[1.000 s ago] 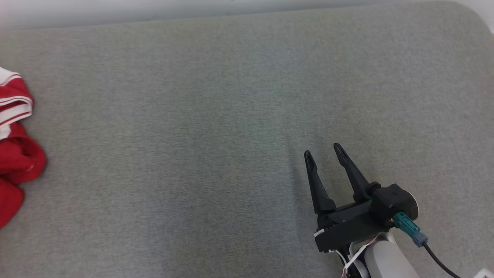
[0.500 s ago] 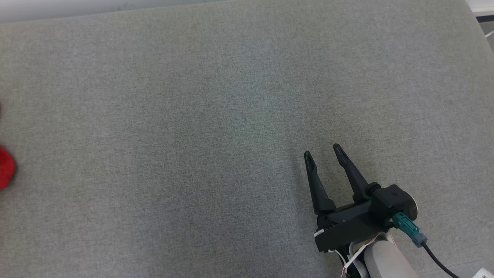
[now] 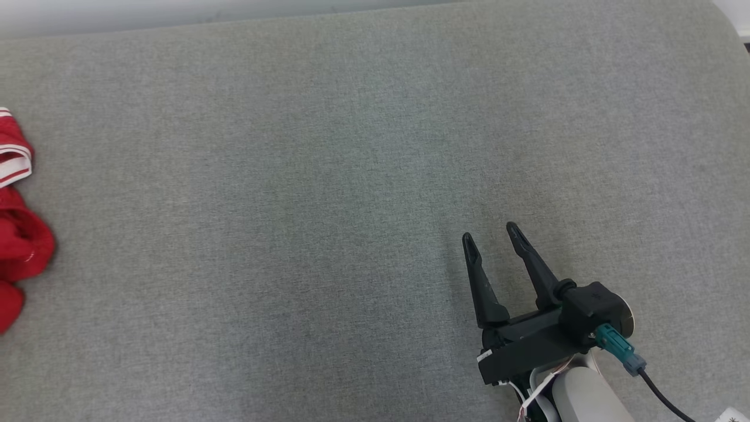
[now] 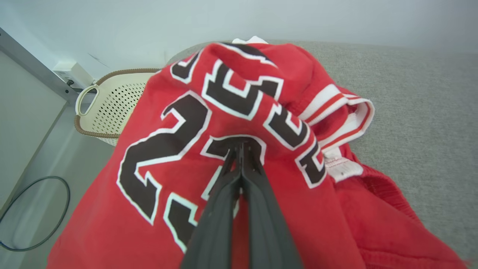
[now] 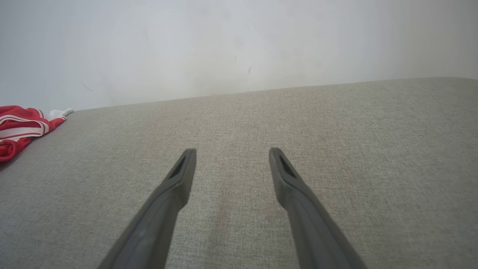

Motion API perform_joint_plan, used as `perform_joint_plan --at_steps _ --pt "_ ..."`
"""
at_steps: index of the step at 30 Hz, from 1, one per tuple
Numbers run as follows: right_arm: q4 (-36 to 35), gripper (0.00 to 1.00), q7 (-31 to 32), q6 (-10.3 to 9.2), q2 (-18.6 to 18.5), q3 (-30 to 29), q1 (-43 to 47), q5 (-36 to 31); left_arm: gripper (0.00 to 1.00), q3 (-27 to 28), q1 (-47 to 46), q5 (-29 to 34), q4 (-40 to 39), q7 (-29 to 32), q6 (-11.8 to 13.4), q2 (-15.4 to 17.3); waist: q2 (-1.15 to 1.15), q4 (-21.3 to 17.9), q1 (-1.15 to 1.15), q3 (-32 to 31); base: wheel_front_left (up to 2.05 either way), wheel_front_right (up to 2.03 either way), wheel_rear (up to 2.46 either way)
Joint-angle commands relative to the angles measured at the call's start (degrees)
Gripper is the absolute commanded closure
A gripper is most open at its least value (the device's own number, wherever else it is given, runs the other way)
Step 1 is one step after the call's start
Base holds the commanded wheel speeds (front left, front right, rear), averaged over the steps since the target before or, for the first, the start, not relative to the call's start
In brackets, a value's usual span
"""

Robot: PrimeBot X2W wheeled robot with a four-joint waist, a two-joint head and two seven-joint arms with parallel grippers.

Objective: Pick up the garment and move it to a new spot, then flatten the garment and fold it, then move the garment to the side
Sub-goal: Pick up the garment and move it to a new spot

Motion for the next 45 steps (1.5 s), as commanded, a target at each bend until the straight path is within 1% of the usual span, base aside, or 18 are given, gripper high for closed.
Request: perform_joint_plan --at_steps 1,14,18,20,27,32,36,37,42,45 --pt "0.1 0.0 -0.3 0.0 0.0 0.1 -0.3 0.1 1.0 -0.4 -0.7 -0.5 -0.3 -0.6 0.0 0.5 0.0 0.3 0.0 -0.3 0.0 0.0 0.0" --pt "1.9 0.0 -0.4 0.0 0.0 -0.1 0.9 0.8 1.0 -5.6 -5.7 0.6 -6.4 -6.9 0.0 1.0 0.0 2.7 0.0 -4.3 0.0 0.0 0.0" --pt "2.5 0.0 -0.4 0.0 0.0 -0.1 1.2 1.2 1.0 -7.4 -7.0 0.8 -9.0 -7.6 0.0 1.3 0.0 3.1 0.0 -5.5 0.0 0.0 0.0" --pt "2.7 0.0 -0.4 0.0 0.0 0.1 1.6 1.6 1.0 -8.4 -7.2 0.6 -10.9 -7.7 0.0 0.8 0.0 3.2 0.0 -6.2 0.0 0.0 0.0" --pt "3.0 0.0 -0.5 0.0 0.0 0.2 1.9 2.8 1.0 -11.3 -10.5 2.4 -19.9 -6.8 0.0 0.8 0.0 2.9 0.0 -7.7 0.0 0.0 0.0" --pt "2.6 0.0 -0.5 0.0 0.0 0.3 2.2 3.7 1.0 -12.5 -12.2 3.1 -27.8 -4.8 0.5 0.3 0.0 1.4 0.0 -8.5 0.0 0.0 0.0" --pt "2.1 0.0 -0.5 0.0 0.0 0.0 2.5 4.5 1.0 -13.3 -12.5 3.1 -34.2 -2.6 1.3 -0.1 0.0 -0.7 0.0 -9.0 0.0 0.0 0.0" --pt "2.1 0.0 -0.5 0.0 0.0 0.0 2.5 4.5 1.0 -13.3 -12.5 3.1 -34.2 -2.6 1.3 -0.1 0.0 -0.7 0.0 -9.0 0.0 0.0 0.0" --pt "1.5 0.0 -0.5 0.0 0.0 0.0 2.8 5.4 1.0 -14.2 -12.3 2.7 -41.6 0.5 2.3 -0.9 0.0 -4.4 0.0 -9.3 0.0 0.0 0.0" --pt "1.2 0.0 -0.5 0.0 0.0 -0.3 3.0 5.8 1.0 -15.1 -11.9 2.3 -45.5 2.0 2.9 -2.1 0.0 -6.7 0.0 -9.2 0.0 0.0 0.0"
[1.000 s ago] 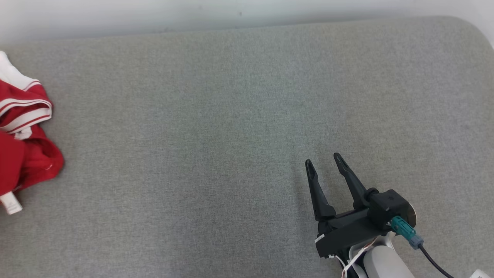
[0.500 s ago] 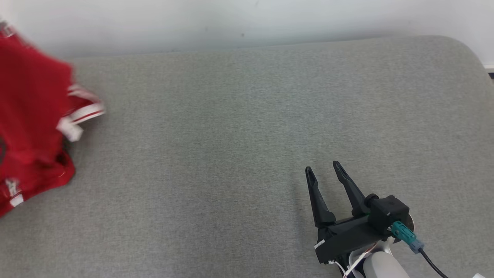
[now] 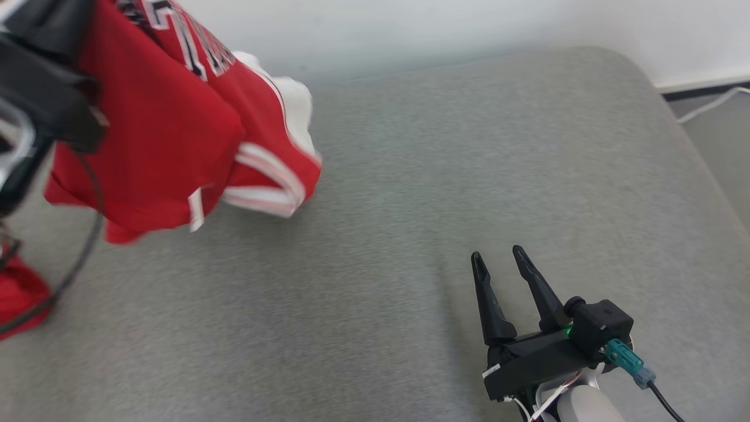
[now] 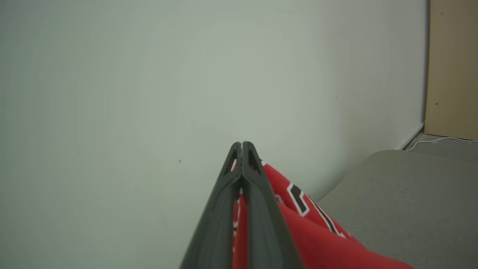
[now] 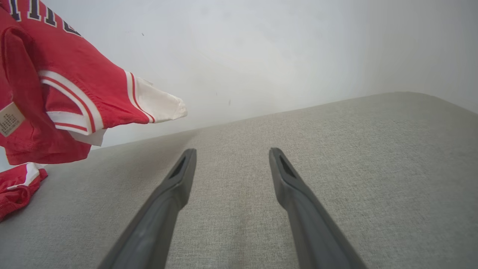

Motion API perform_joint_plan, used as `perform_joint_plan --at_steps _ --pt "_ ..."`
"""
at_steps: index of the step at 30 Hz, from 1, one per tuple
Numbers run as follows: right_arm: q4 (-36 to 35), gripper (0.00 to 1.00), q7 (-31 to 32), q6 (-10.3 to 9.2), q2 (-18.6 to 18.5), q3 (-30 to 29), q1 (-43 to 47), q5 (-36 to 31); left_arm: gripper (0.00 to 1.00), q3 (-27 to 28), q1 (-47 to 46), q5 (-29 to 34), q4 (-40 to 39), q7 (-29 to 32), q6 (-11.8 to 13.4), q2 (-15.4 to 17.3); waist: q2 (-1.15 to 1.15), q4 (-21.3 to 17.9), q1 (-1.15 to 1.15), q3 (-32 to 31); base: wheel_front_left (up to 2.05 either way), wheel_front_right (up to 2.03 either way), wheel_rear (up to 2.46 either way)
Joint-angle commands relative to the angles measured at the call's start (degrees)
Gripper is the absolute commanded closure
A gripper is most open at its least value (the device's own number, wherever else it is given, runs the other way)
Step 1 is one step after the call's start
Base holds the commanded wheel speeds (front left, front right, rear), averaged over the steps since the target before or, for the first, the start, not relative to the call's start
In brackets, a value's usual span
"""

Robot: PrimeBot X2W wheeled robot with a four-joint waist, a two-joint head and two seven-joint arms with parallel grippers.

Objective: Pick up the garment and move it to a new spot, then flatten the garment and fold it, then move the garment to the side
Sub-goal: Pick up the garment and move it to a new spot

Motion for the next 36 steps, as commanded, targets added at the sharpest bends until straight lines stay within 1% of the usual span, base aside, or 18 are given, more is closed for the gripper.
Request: perform_joint_plan --at_steps 1,7,12,16,19,23,28,29,30,33,34,35,36 --pt "-0.3 0.0 -0.2 0.0 0.0 -0.1 0.5 0.3 1.0 -0.6 0.1 -0.6 -1.3 0.4 0.5 -0.6 0.0 -3.1 0.01 0.0 0.0 0.0 0.0" --pt "-1.1 0.0 -0.2 0.0 0.0 -0.5 1.0 0.8 1.0 -2.9 2.2 -0.7 -7.9 2.2 1.4 -3.0 0.0 -6.8 0.01 1.1 0.0 0.0 0.0" --pt "-1.5 0.0 -0.2 0.0 0.0 -0.9 1.1 0.5 1.0 -4.3 5.7 -0.7 -12.7 2.3 2.9 -3.2 0.0 -7.8 0.01 1.9 0.0 0.0 0.0" --pt "-1.4 0.0 -0.2 0.0 0.0 -1.3 1.0 -0.3 1.0 -5.0 10.0 -1.2 -14.2 1.4 4.4 -3.0 0.0 -7.2 0.01 2.0 0.0 0.0 0.0" --pt "-1.1 0.0 -0.2 0.0 0.0 -1.0 0.7 -0.8 1.0 -5.4 13.8 -2.0 -13.4 0.1 5.3 -3.0 0.0 -6.2 0.01 2.0 0.0 0.0 0.0" --pt "-0.5 0.0 -0.2 0.0 0.0 -0.9 0.3 -1.6 1.0 -6.6 20.2 -3.0 -10.5 -2.9 6.2 -3.4 0.0 -4.2 0.01 1.7 0.0 0.0 0.0" --pt "0.5 0.0 -0.2 0.0 0.0 -1.0 0.3 -2.3 1.0 -8.6 24.7 -1.8 -6.5 -6.6 6.7 -4.5 0.0 -2.3 0.01 0.8 0.0 0.0 0.0" --pt "0.6 0.0 -0.2 0.0 0.0 -0.9 0.3 -2.3 0.87 -8.8 25.4 -1.6 -5.8 -7.8 7.0 -4.9 0.0 -2.0 0.01 0.6 0.0 0.0 0.0" --pt "0.8 0.0 -0.2 0.0 0.0 -0.8 0.4 -2.5 0.0 -8.6 26.3 -2.0 -5.1 -8.9 7.2 -5.5 0.0 -1.7 0.01 0.3 0.0 0.0 0.0" --pt "1.3 0.0 -0.2 0.0 -0.1 -1.4 0.7 -2.6 0.0 -7.1 28.9 -3.7 -4.3 -11.8 8.1 -7.0 0.0 -0.7 0.01 -0.6 0.0 0.0 0.0" --pt "1.3 0.0 -0.2 0.0 -0.1 -1.4 0.7 -2.6 0.0 -7.1 28.9 -3.7 -4.3 -11.8 8.1 -7.0 0.0 -0.7 0.01 -0.6 0.0 0.0 0.0" --pt "1.5 0.0 -0.2 0.0 0.0 -1.6 0.9 -2.9 0.0 -5.9 30.6 -4.2 -4.4 -12.9 9.0 -7.7 0.0 0.0 0.01 -0.9 0.0 0.0 0.0" --pt "1.5 0.0 -0.2 0.0 0.0 -1.6 0.9 -2.9 0.0 -5.9 30.6 -4.2 -4.4 -12.9 9.0 -7.7 0.0 0.0 0.01 -0.9 0.0 0.0 0.0"
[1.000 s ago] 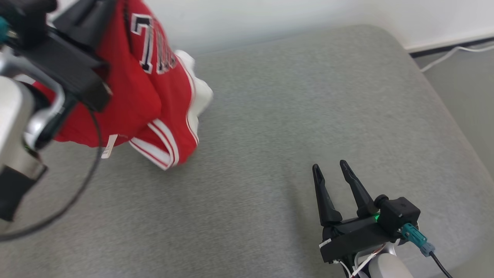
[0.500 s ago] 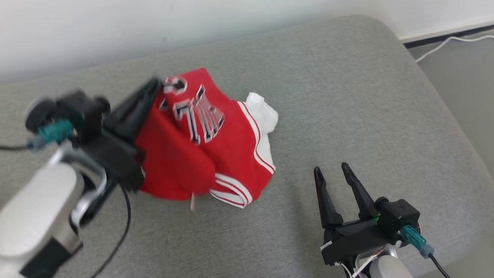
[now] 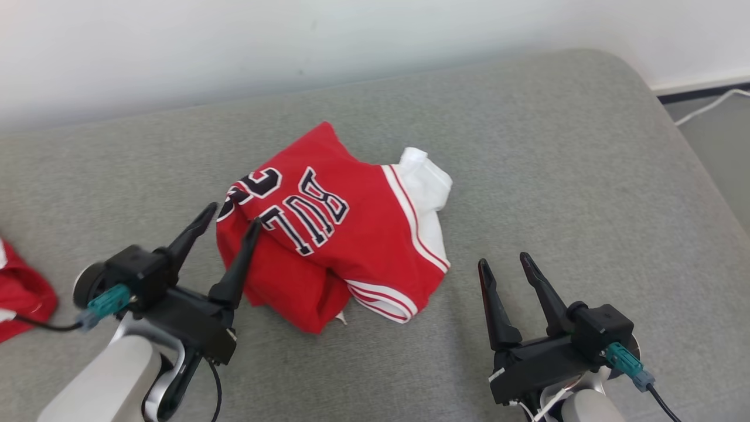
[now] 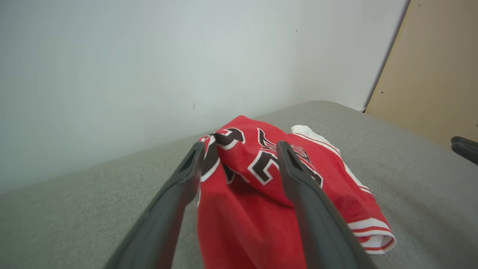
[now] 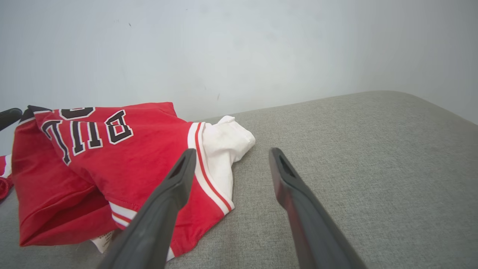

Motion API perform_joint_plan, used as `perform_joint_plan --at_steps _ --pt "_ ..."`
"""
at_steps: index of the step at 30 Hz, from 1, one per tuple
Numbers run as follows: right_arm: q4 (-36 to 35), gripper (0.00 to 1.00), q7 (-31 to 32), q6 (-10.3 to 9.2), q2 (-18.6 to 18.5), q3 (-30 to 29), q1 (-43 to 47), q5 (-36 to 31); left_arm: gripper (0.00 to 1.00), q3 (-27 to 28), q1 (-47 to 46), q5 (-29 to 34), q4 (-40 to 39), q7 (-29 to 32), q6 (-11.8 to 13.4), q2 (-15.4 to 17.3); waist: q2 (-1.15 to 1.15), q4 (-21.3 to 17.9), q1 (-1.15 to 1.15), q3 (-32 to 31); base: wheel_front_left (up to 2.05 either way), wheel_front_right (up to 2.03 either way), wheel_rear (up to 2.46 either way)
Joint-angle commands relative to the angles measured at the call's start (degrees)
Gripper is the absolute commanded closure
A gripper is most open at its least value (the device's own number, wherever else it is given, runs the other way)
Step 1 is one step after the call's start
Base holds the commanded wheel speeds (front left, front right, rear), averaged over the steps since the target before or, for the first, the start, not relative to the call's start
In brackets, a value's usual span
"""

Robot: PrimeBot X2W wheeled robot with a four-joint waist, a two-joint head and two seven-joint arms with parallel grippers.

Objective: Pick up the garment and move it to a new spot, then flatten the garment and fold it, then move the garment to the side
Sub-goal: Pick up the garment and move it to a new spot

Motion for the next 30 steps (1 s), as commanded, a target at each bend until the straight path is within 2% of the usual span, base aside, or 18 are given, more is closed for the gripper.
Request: perform_joint_plan --at_steps 1,6,12,20,26,30 --pt "0.1 0.0 -0.2 0.0 0.0 -0.3 0.7 -0.6 0.0 1.5 2.2 -0.9 -0.4 -0.7 1.0 -0.3 0.0 1.4 0.0 -0.9 0.0 0.0 0.0" --pt "0.3 0.0 -0.2 0.0 0.0 -1.3 1.3 -0.8 0.0 8.3 7.7 1.1 -4.9 -1.1 3.8 -2.1 0.0 3.1 0.0 -1.8 0.0 0.0 0.0" --pt "1.2 0.0 -0.2 0.0 0.0 -2.1 1.7 -1.1 0.0 16.9 15.3 6.7 -10.1 -1.1 4.3 -5.0 0.0 5.3 0.0 -2.8 0.0 0.0 0.0" --pt "2.0 0.0 -0.2 0.0 0.0 -3.4 2.1 -1.6 0.0 26.2 21.9 13.3 -12.7 -1.1 3.0 -9.6 0.0 7.6 0.0 -3.8 0.0 0.0 0.0" --pt "2.9 0.0 -0.2 0.0 0.0 -3.2 1.5 -0.8 0.0 35.5 27.0 18.1 -17.2 -1.1 2.9 -13.6 0.0 7.4 0.0 -3.3 0.0 0.0 0.0" --pt "4.1 0.0 -0.2 0.0 0.0 -3.8 1.7 -1.0 0.0 39.9 30.7 20.3 -18.0 -1.1 1.5 -16.7 0.0 7.7 0.0 -3.3 0.0 0.0 0.0"
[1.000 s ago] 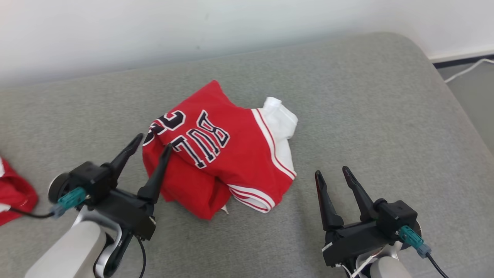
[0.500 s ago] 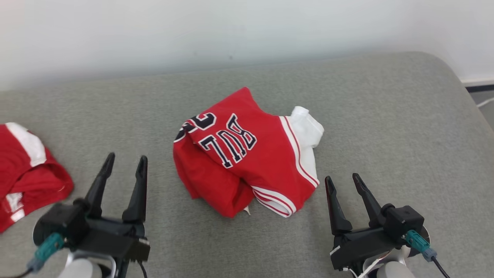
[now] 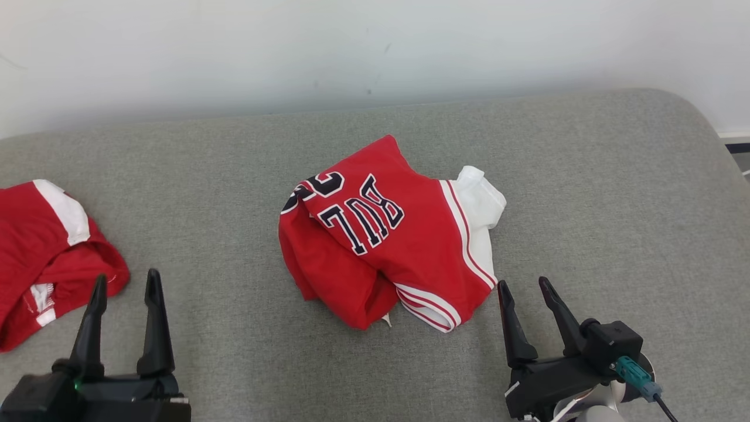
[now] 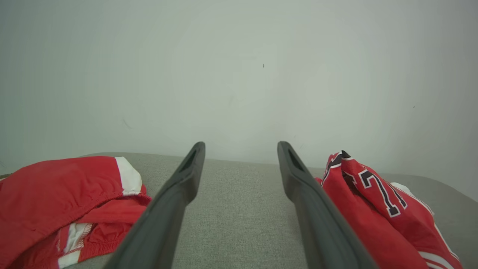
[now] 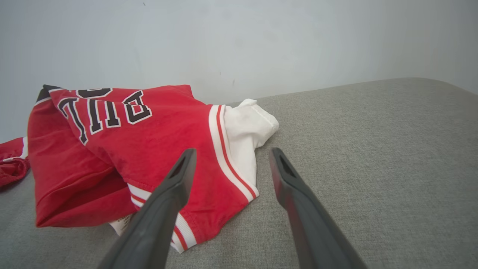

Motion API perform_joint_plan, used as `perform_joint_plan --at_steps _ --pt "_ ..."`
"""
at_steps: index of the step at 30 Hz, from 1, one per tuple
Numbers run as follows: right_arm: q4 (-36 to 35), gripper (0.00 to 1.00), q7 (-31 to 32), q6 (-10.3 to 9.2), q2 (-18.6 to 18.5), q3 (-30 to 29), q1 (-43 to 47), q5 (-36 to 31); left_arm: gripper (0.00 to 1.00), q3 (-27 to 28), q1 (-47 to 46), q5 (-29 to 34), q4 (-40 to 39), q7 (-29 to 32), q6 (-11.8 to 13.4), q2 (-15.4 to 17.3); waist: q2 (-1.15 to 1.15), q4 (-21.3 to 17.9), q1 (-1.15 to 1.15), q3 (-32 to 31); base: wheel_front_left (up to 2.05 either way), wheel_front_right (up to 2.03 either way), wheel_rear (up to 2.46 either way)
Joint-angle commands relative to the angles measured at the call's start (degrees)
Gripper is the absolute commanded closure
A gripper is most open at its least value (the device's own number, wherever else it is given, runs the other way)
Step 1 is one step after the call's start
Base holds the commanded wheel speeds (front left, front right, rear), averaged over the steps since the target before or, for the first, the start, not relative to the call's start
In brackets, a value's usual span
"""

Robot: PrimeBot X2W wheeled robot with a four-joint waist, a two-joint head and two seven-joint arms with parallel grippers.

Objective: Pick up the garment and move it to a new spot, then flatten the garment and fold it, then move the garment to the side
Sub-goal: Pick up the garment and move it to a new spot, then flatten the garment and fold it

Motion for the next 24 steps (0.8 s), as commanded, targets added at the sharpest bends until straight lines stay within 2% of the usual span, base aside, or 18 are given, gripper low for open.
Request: perform_joint_plan --at_steps 1,6,15,24 --pt "0.8 0.0 -0.1 0.0 0.0 -0.4 0.0 -0.1 0.0 1.8 2.0 1.3 0.0 -0.2 -0.9 -1.4 0.0 0.4 0.0 0.0 0.0 0.0 0.0" --pt "2.8 0.0 1.0 0.0 0.0 -1.4 -0.3 0.3 0.0 5.5 5.1 4.0 1.4 -0.2 -2.6 -4.5 0.0 1.4 0.0 -0.3 0.0 0.0 0.0" --pt "6.6 0.0 3.9 0.0 0.0 -1.5 -0.5 1.6 0.0 7.3 6.5 8.0 4.6 -0.2 -4.7 -5.9 0.0 2.9 0.0 -0.9 0.0 0.0 0.0" --pt "12.3 0.0 6.9 0.0 0.0 1.1 -1.9 7.1 0.0 7.9 5.2 9.5 5.4 -0.2 -6.6 -7.6 0.0 4.7 0.0 -1.3 0.0 0.0 0.0"
